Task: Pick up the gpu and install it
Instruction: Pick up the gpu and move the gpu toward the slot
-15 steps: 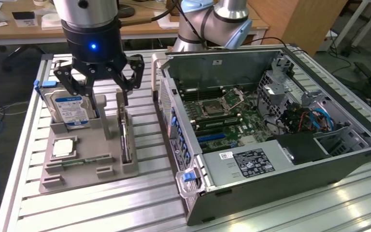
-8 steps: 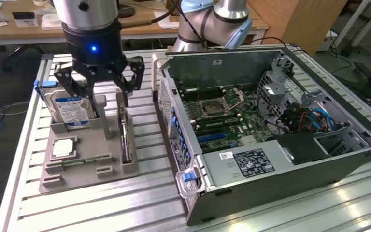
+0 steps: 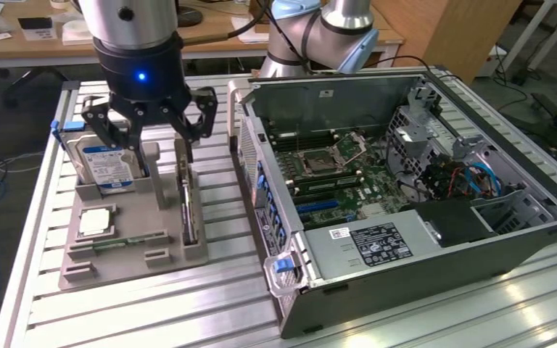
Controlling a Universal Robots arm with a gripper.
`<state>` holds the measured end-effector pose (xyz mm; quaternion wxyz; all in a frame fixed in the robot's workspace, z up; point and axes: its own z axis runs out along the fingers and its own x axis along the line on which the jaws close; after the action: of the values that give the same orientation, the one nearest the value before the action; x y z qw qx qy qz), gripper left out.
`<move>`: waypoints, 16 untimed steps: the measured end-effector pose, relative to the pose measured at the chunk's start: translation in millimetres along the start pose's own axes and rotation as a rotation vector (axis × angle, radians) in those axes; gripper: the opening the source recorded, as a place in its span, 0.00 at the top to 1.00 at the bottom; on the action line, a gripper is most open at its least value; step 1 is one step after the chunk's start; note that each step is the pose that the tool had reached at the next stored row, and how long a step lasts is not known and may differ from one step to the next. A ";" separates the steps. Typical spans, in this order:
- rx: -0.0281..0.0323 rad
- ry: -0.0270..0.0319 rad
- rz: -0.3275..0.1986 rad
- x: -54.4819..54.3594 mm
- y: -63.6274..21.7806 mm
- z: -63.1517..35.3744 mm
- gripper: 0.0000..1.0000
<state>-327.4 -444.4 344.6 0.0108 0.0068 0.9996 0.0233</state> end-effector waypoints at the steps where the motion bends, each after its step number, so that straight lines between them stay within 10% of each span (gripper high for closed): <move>1: 0.0000 0.0001 0.000 0.0 -0.4 0.3 0.35; 16: 0.0000 0.0001 -0.002 0.0 -6.9 4.7 0.35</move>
<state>-327.4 -451.1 339.6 0.0108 0.0060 0.9997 0.0233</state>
